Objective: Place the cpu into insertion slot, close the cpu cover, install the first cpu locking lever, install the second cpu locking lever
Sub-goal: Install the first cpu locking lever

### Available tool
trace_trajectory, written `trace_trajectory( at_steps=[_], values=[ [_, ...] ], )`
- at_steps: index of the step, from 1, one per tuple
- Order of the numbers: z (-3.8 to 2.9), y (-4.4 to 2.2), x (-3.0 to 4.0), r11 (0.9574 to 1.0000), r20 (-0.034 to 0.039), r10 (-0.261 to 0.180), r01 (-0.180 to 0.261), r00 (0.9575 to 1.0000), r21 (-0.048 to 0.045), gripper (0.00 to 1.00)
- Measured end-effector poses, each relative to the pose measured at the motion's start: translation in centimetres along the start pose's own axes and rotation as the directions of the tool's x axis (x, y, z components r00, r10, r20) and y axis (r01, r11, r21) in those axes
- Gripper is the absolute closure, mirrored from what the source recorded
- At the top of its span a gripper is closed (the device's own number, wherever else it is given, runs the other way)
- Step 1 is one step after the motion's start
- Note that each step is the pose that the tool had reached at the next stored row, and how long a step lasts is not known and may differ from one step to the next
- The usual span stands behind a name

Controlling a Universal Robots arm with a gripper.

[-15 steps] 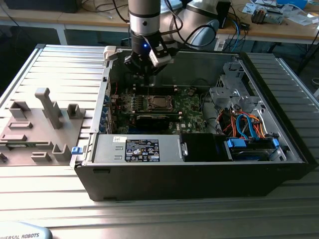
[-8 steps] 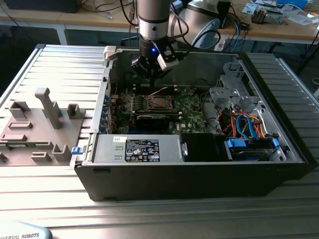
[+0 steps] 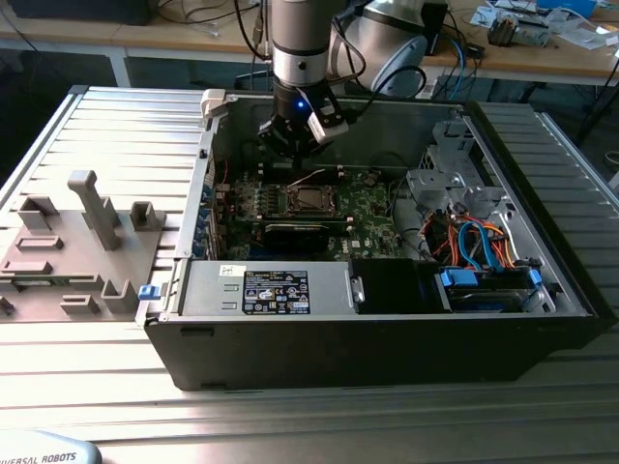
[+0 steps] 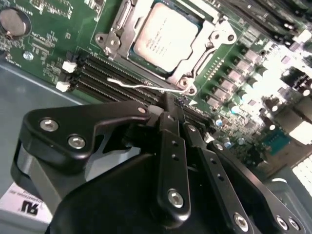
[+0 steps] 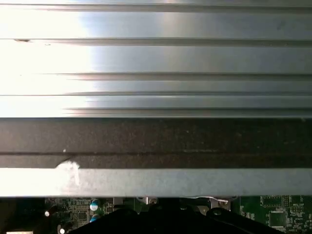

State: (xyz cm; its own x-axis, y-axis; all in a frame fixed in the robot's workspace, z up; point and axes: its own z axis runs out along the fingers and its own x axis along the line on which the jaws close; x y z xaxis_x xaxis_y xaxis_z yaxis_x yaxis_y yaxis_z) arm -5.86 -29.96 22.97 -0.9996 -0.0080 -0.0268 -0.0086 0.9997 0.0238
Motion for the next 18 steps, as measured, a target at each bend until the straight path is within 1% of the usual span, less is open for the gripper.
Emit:
trace_trajectory(
  at_steps=[3, 7, 11, 15, 17, 18],
  values=[
    [0.47, 0.0, -0.08, 0.9993, -0.0008, -0.037, 0.037, 0.9993, -0.0005, 0.89],
    [1.15, 0.49, -0.24, 0.9993, -0.001, -0.039, 0.039, 0.9993, -0.0006, 0.89],
    [1.7, 0.54, -0.45, 0.9993, -0.0016, -0.039, 0.039, 0.9993, -0.0006, 0.89],
    [1.91, 0.53, -0.98, 0.9993, -0.0018, -0.039, 0.039, 0.9993, -0.0006, 0.89],
    [1.89, 0.53, -0.99, 0.9993, -0.0017, -0.038, 0.038, 0.9993, -0.0004, 0.89],
    [1.8, 0.53, -0.99, 0.9993, -0.0002, -0.039, 0.039, 0.9993, -0.0005, 0.89]
  ],
)
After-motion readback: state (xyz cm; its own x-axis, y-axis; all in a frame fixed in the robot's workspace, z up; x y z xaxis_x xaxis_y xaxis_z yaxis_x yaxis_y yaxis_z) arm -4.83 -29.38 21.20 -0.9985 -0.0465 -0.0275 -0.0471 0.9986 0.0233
